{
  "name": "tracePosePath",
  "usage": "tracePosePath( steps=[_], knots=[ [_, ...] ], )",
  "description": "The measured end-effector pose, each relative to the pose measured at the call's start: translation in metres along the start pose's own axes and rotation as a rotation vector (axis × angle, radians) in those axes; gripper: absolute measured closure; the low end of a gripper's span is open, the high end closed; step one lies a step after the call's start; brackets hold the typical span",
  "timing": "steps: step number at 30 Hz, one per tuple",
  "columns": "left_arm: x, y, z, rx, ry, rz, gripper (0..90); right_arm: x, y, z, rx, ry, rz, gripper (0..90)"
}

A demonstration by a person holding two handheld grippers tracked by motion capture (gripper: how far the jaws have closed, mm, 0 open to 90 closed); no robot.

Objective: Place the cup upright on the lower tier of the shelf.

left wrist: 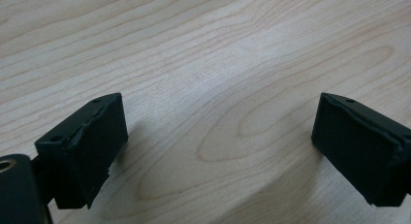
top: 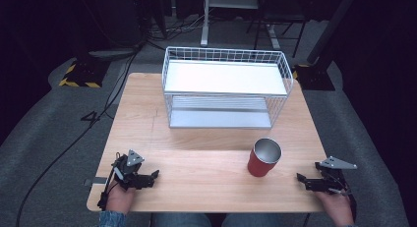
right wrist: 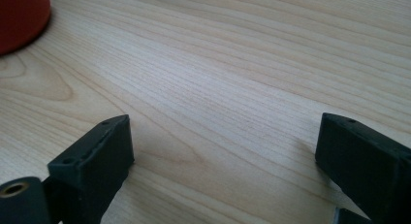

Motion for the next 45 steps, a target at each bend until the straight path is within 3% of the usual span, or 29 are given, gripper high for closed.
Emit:
tracePosePath(
  steps=[6,14,20,28,35,45],
  knots=[
    [0.001,-0.001,-0.002,-0.016,0.004,-0.005,8.2,-0.002,-0.001,0.000,-0.011,0.014,0.000,13.1],
    [0.002,-0.002,-0.003,-0.019,0.007,-0.012,8.2,-0.004,-0.002,0.001,0.000,0.016,-0.007,13.9],
    [0.002,-0.003,-0.003,-0.018,0.004,-0.013,7.8,-0.016,-0.006,-0.006,0.007,0.065,0.016,13.9],
    [0.002,-0.003,-0.003,-0.017,0.001,-0.012,7.4,-0.036,-0.026,-0.015,-0.007,0.115,-0.002,13.9],
    [0.003,-0.003,-0.004,-0.018,0.002,-0.013,6.7,-0.048,-0.049,-0.026,-0.062,0.148,0.004,13.8],
    [0.003,-0.003,-0.004,-0.018,-0.001,-0.012,6.2,-0.067,-0.071,-0.036,-0.065,0.221,-0.027,14.0]
  ],
)
Point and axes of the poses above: each handheld gripper's, and its own axes: x roughly forward along the jaws, z roughly out of its underside, y roughly to its right, the point moved 10 cm from there along x, roughly forward along the jaws, and after that the axes turned 7 degrees about -y, right-handed, at the moved point
